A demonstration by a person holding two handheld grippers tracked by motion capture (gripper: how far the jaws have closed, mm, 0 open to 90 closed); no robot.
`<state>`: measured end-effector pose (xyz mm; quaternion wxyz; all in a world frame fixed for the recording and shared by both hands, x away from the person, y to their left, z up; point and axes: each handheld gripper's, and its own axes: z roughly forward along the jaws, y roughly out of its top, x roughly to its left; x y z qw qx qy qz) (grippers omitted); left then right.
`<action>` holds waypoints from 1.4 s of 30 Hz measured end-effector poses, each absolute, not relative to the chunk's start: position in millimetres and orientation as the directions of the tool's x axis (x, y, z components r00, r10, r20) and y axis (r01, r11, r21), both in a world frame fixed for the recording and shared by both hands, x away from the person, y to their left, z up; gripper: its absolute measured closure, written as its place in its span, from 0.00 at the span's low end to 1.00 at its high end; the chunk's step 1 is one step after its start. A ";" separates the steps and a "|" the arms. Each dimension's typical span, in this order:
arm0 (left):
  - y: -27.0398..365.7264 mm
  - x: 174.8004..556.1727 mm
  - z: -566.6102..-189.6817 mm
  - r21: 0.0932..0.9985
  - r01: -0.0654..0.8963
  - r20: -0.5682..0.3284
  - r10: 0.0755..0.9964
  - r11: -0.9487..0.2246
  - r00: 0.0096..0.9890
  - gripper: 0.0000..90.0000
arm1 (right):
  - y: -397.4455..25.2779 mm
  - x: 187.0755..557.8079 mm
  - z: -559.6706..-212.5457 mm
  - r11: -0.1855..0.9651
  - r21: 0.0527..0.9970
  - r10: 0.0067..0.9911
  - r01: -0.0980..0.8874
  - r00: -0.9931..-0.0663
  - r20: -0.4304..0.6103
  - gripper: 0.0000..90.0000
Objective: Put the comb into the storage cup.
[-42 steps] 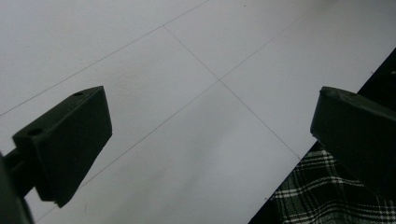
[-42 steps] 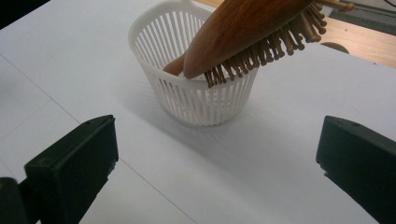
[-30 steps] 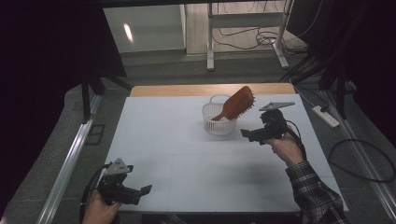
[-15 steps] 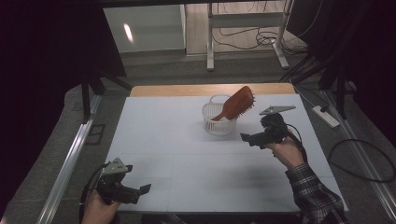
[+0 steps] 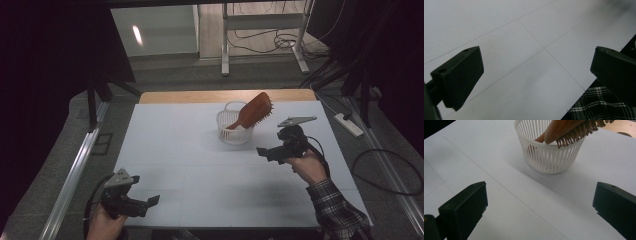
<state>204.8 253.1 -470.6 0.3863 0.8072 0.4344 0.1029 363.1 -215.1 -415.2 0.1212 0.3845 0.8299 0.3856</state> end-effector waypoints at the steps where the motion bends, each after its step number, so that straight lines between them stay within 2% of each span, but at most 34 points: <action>1: 253.1 204.8 -470.6 0.713 0.622 -0.170 0.781 -0.324 0.601 0.00 | -215.1 363.1 -415.2 0.407 0.733 0.732 0.545 -0.675 0.095 0.00; 42: 251.6 204.5 -471.0 0.704 0.620 -0.158 0.775 -0.346 0.612 0.00 | -224.9 320.0 -416.5 0.453 0.723 0.714 0.521 -0.698 0.055 0.00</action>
